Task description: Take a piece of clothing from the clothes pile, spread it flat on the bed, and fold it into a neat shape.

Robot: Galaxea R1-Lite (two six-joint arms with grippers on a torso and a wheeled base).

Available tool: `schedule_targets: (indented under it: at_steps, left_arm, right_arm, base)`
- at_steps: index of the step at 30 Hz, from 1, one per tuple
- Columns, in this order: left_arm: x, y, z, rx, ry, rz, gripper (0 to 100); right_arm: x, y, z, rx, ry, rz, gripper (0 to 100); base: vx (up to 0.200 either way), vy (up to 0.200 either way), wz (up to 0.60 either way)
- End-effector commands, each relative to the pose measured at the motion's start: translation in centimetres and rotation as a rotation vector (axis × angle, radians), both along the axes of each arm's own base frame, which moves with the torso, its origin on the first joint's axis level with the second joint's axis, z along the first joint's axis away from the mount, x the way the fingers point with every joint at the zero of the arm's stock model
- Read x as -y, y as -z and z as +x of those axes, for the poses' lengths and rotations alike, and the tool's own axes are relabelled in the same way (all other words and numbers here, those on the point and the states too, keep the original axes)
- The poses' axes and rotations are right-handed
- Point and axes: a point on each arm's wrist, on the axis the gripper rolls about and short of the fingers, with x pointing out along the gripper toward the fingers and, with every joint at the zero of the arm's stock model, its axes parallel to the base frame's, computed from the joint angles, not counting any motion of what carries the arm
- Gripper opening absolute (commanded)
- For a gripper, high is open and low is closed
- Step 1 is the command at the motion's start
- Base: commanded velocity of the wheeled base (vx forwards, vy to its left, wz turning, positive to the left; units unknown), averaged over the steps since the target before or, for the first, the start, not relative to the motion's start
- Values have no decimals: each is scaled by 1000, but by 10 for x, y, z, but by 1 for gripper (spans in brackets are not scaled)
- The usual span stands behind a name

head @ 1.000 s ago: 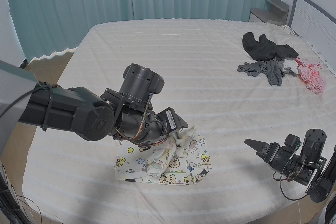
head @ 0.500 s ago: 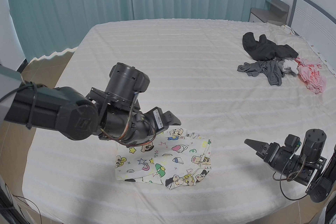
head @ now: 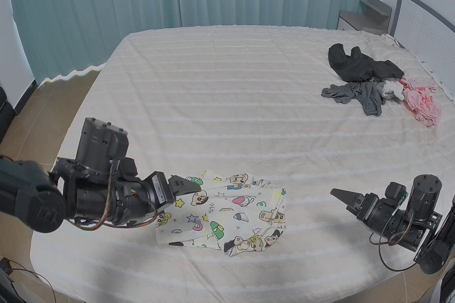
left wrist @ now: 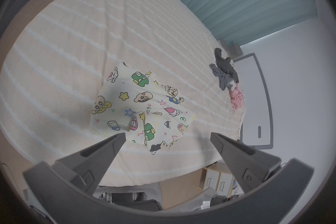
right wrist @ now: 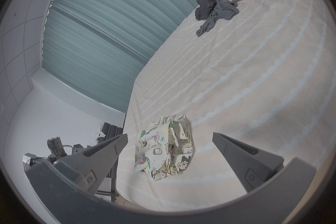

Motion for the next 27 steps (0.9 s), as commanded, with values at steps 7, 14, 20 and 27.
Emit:
schedule_targets:
  at_steps: [7, 14, 20, 27]
  left_arm:
    - [-35, 25, -27, 69, -79, -61, 100]
    - [-41, 33, -29, 95, -99, -97, 100]
    - [-48, 36, -24, 76, -120, -113, 100]
    - [-51, 37, -23, 68, -126, -122, 100]
  right_arm:
    - [-1, 9, -2, -46, -7, -19, 100]
    - [-4, 13, -2, -64, -22, -24, 100]
    - [-23, 9, -3, -17, -133, 8, 100]
    - [-59, 21, 13, -21, -252, 3, 100]
  base:
    - [0, 0, 0]
    - [0, 29, 0]
    - [0, 200, 0]
    - [0, 200, 0]
